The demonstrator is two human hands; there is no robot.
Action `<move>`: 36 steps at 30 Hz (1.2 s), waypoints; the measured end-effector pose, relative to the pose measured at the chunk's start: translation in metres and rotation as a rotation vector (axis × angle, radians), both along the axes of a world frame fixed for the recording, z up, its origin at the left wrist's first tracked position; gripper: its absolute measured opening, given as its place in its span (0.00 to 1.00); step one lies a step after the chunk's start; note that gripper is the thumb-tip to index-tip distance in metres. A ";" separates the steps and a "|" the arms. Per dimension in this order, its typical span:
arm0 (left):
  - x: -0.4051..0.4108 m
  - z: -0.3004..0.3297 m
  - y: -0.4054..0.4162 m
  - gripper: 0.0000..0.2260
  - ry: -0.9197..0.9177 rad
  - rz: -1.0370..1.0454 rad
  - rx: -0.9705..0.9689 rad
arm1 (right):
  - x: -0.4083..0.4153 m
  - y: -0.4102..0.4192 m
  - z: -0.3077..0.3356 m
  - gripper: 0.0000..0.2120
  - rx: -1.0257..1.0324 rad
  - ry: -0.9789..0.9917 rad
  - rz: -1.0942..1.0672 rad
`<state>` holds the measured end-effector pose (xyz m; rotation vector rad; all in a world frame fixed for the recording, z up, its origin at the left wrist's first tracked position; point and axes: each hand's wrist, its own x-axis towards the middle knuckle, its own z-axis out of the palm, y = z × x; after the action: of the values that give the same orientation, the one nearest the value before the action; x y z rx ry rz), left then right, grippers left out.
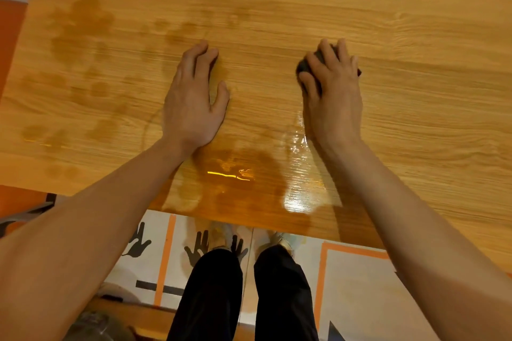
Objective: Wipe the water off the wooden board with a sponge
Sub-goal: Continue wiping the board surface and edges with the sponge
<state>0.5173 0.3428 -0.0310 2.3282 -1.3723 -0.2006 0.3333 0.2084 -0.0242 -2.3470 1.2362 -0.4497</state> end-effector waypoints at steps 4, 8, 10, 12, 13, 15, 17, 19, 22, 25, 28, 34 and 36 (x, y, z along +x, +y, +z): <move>0.000 -0.001 0.000 0.23 0.005 -0.007 -0.007 | -0.023 0.069 0.002 0.16 0.019 -0.064 0.035; 0.001 -0.002 -0.001 0.24 0.011 -0.005 -0.005 | -0.055 0.121 0.001 0.16 0.034 -0.093 0.201; 0.002 -0.002 -0.001 0.24 0.007 -0.017 0.001 | -0.036 0.091 0.001 0.16 0.052 -0.067 0.226; 0.004 -0.001 0.001 0.24 0.026 -0.047 0.010 | -0.002 0.050 0.000 0.14 0.006 -0.046 0.169; 0.004 0.000 0.003 0.24 0.042 -0.064 0.017 | 0.015 0.033 0.000 0.14 -0.012 -0.050 0.110; 0.005 0.004 0.015 0.24 0.083 -0.081 0.028 | 0.036 0.024 0.001 0.15 -0.004 -0.058 0.000; 0.005 0.007 0.036 0.24 0.122 -0.095 -0.010 | 0.031 0.051 0.004 0.15 0.025 -0.076 0.005; 0.007 0.007 0.059 0.24 0.166 -0.082 -0.046 | 0.009 0.095 0.008 0.15 0.051 -0.103 0.102; 0.013 0.004 0.084 0.25 0.186 -0.052 -0.032 | -0.017 0.132 0.008 0.16 0.039 -0.088 0.282; 0.015 0.000 0.096 0.24 0.141 -0.054 -0.037 | 0.008 0.092 0.007 0.14 0.035 -0.068 0.283; 0.011 -0.005 0.099 0.23 0.060 -0.052 -0.064 | 0.057 0.039 0.002 0.13 -0.010 -0.036 0.140; 0.011 -0.010 0.100 0.23 -0.017 -0.048 -0.094 | 0.036 0.106 0.012 0.12 0.071 -0.097 0.186; 0.010 -0.010 0.100 0.23 -0.019 -0.041 -0.091 | 0.010 0.144 0.011 0.14 0.129 -0.103 0.256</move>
<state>0.5277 0.4424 -0.0409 2.2345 -1.4099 -0.1253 0.3435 0.3525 -0.0132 -2.2996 0.8767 -0.3874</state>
